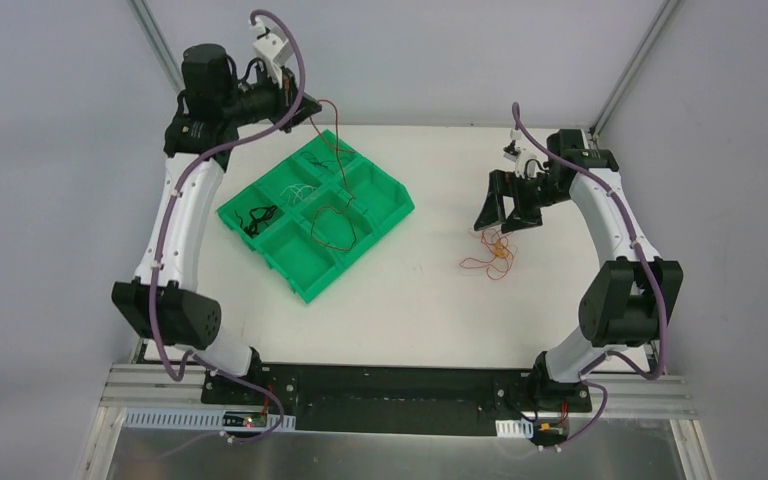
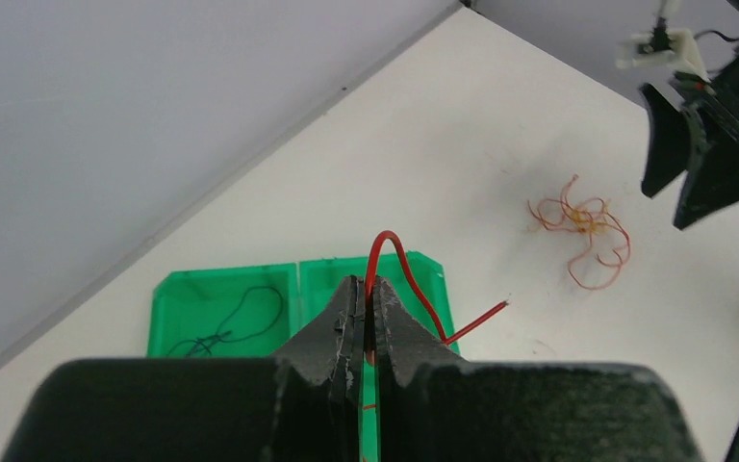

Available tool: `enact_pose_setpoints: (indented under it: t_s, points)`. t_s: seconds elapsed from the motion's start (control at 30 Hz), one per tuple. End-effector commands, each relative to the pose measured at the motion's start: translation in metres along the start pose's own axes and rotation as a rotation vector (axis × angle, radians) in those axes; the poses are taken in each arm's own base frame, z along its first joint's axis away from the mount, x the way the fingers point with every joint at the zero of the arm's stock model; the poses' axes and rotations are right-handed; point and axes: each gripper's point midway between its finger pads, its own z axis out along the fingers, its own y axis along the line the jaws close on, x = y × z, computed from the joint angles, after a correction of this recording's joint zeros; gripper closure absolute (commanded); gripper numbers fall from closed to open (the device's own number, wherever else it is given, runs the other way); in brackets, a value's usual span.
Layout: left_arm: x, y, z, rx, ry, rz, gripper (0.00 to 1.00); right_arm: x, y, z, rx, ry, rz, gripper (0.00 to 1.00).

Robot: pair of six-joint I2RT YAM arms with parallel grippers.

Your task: Untangle the cables

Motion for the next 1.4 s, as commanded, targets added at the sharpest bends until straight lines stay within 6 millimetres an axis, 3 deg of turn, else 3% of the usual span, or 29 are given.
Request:
enact_pose_setpoints:
  t_s: [0.0, 0.1, 0.3, 0.57, 0.73, 0.97, 1.2, 1.27, 1.37]
  points:
    - [-0.049, 0.021, 0.01, -0.057, -0.105, -0.028, 1.0, -0.01, 0.005, -0.007, 0.006, -0.033, -0.016, 0.04]
    - [-0.036, 0.026, 0.023, -0.024, -0.079, -0.065, 1.0, -0.009, 0.005, -0.007, 0.011, -0.033, -0.018, 0.04]
    - [0.001, 0.004, 0.026, 0.155, -0.039, -0.051, 1.0, -0.006, 0.004, -0.009, 0.021, -0.031, -0.023, 0.05]
    - [0.067, 0.025, -0.032, 0.126, 0.07, -0.026, 1.0, 0.005, 0.006, -0.011, 0.026, -0.026, -0.028, 0.05]
    - [0.119, 0.03, -0.041, 0.066, 0.2, 0.044, 1.0, 0.006, 0.005, -0.01, 0.025, -0.021, -0.023, 0.05]
    - [0.174, 0.035, -0.014, 0.004, 0.382, 0.109, 1.0, 0.003, 0.003, -0.008, 0.03, -0.017, -0.015, 0.05]
    - [0.202, 0.049, 0.037, -0.126, 0.411, 0.193, 1.0, 0.01, -0.001, -0.007, 0.048, -0.007, -0.013, 0.04]
    - [0.207, 0.054, 0.045, -0.152, 0.402, 0.212, 1.0, 0.012, -0.001, -0.007, 0.052, -0.005, -0.013, 0.04]
    - [0.234, 0.051, 0.048, -0.14, 0.436, 0.234, 1.0, 0.015, -0.002, -0.008, 0.059, 0.0, -0.017, 0.04]
